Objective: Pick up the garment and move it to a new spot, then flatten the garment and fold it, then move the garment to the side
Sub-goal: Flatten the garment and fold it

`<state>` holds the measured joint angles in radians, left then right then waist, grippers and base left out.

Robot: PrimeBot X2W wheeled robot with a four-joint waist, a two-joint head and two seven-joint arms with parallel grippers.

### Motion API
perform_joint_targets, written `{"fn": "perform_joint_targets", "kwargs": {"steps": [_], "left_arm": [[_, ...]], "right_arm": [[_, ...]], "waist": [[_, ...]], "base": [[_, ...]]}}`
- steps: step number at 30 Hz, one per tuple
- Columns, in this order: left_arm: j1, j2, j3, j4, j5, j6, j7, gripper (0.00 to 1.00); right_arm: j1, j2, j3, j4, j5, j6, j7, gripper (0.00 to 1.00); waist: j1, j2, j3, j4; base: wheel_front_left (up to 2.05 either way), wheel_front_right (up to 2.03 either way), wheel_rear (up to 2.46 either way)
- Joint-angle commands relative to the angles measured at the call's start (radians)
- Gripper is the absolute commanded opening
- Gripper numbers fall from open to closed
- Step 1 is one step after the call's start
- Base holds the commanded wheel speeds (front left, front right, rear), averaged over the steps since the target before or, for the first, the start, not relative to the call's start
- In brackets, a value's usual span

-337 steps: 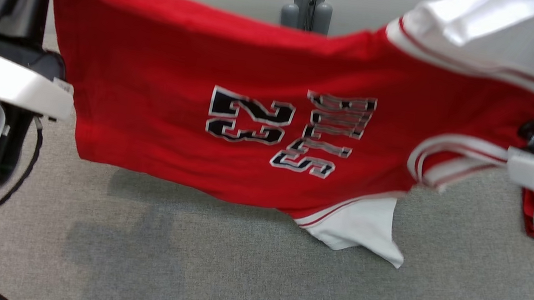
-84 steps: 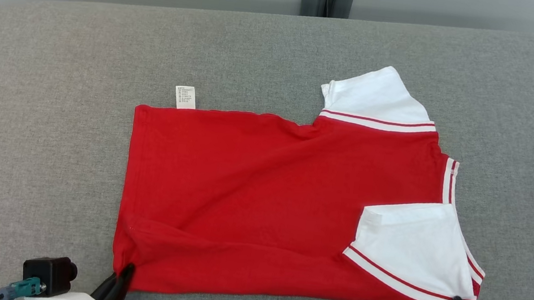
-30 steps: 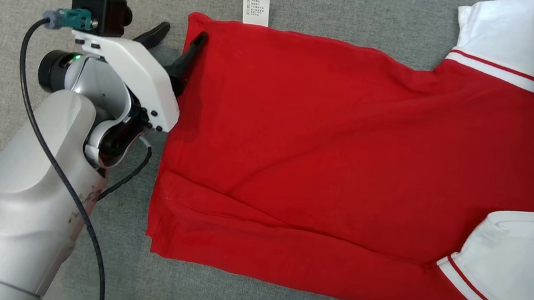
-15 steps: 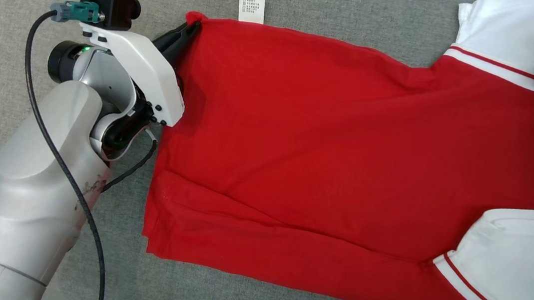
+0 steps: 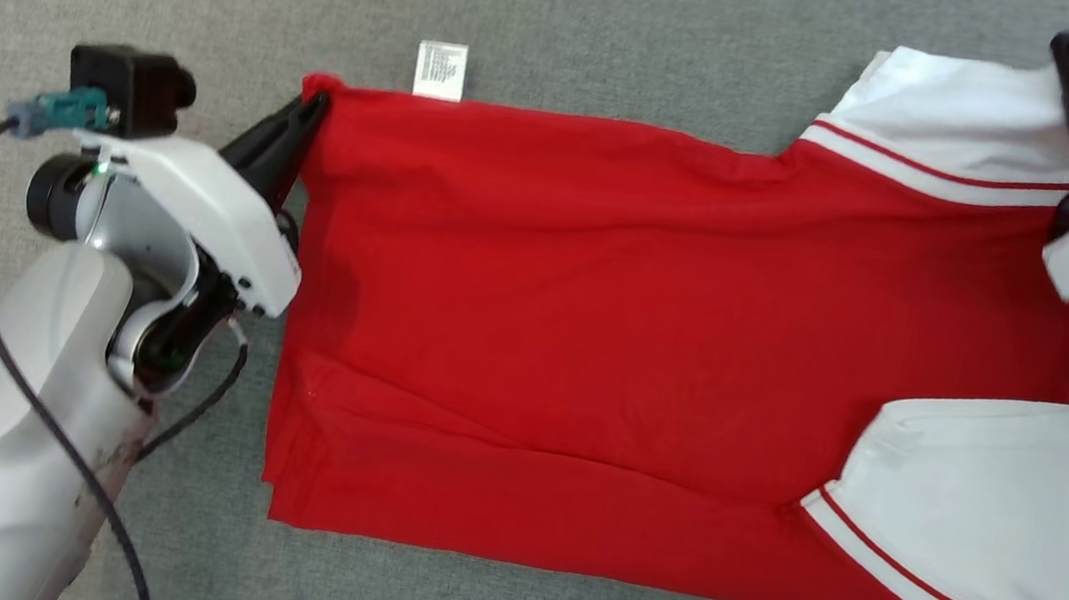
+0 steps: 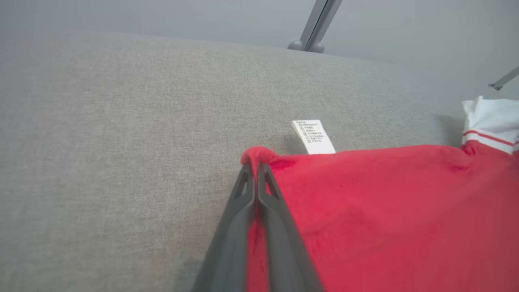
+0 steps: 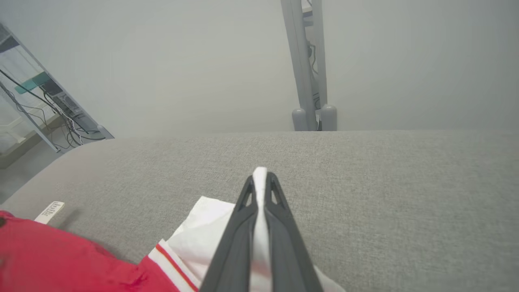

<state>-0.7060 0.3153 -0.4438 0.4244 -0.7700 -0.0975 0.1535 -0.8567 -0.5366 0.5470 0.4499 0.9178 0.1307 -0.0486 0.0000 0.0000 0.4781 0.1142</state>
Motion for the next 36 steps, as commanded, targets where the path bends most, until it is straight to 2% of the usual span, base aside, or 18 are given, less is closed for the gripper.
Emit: {"fn": "perform_joint_targets", "kwargs": {"steps": [1, 6, 10, 18, 27, 28, 29, 30, 32, 36], "left_arm": [[0.028, 0.017, 0.008, -0.025, -0.007, 0.01, -0.006, 0.0], [0.153, 0.059, 0.036, -0.16, -0.029, 0.047, -0.013, 0.0], [0.259, 0.094, 0.056, -0.269, -0.048, 0.085, -0.007, 0.0], [0.452, 0.153, 0.092, -0.431, -0.06, 0.176, -0.002, 0.0], [0.564, 0.149, 0.103, -0.494, -0.09, 0.219, -0.001, 0.0], [0.572, 0.144, 0.106, -0.492, -0.099, 0.224, -0.003, 0.0], [0.577, 0.144, 0.109, -0.487, -0.101, 0.227, -0.003, 0.0], [0.581, 0.142, 0.112, -0.481, -0.104, 0.233, -0.003, 0.19], [0.589, 0.137, 0.119, -0.47, -0.108, 0.243, -0.009, 1.0], [0.6, 0.133, 0.137, -0.455, -0.091, 0.273, -0.041, 1.0]], "right_arm": [[0.043, -0.013, -0.01, -0.033, 0.02, 0.0, -0.02, 0.0], [0.232, -0.047, -0.051, -0.195, 0.083, 0.0, -0.054, 0.0], [0.391, -0.049, -0.09, -0.298, 0.121, 0.001, -0.055, 0.0], [0.644, 0.009, -0.164, -0.434, 0.138, 0.001, -0.047, 0.0], [0.802, 0.081, -0.223, -0.496, 0.098, 0.001, -0.001, 0.0], [0.81, 0.095, -0.227, -0.495, 0.094, 0.001, 0.006, 0.06], [0.817, 0.107, -0.228, -0.494, 0.09, 0.001, 0.012, 0.44], [0.821, 0.115, -0.235, -0.489, 0.078, 0.001, 0.015, 1.0], [0.824, 0.134, -0.244, -0.483, 0.057, 0.001, 0.015, 1.0], [0.832, 0.158, -0.258, -0.474, -0.013, 0.001, -0.007, 1.0]], "waist": [[0.0, 0.0, -0.026, -0.021], [0.0, 0.0, -0.069, -0.048], [0.0, 0.0, -0.099, -0.072], [0.0, 0.0, -0.14, -0.106], [0.0, 0.0, -0.157, -0.117], [0.0, 0.0, -0.159, -0.119], [0.0, 0.0, -0.16, -0.121], [0.0, 0.0, -0.161, -0.122], [0.0, 0.0, -0.165, -0.124], [0.0, 0.0, -0.175, -0.128]], "base": [[0.0, 0.0, 0.0], [0.0, 0.0, 0.0], [0.0, 0.0, 0.0], [0.0, 0.0, 0.0], [0.0, 0.0, 0.0], [0.0, 0.0, 0.0], [0.0, 0.0, 0.0], [0.0, 0.0, 0.0], [0.0, 0.0, 0.0], [0.0, 0.0, 0.0]]}}
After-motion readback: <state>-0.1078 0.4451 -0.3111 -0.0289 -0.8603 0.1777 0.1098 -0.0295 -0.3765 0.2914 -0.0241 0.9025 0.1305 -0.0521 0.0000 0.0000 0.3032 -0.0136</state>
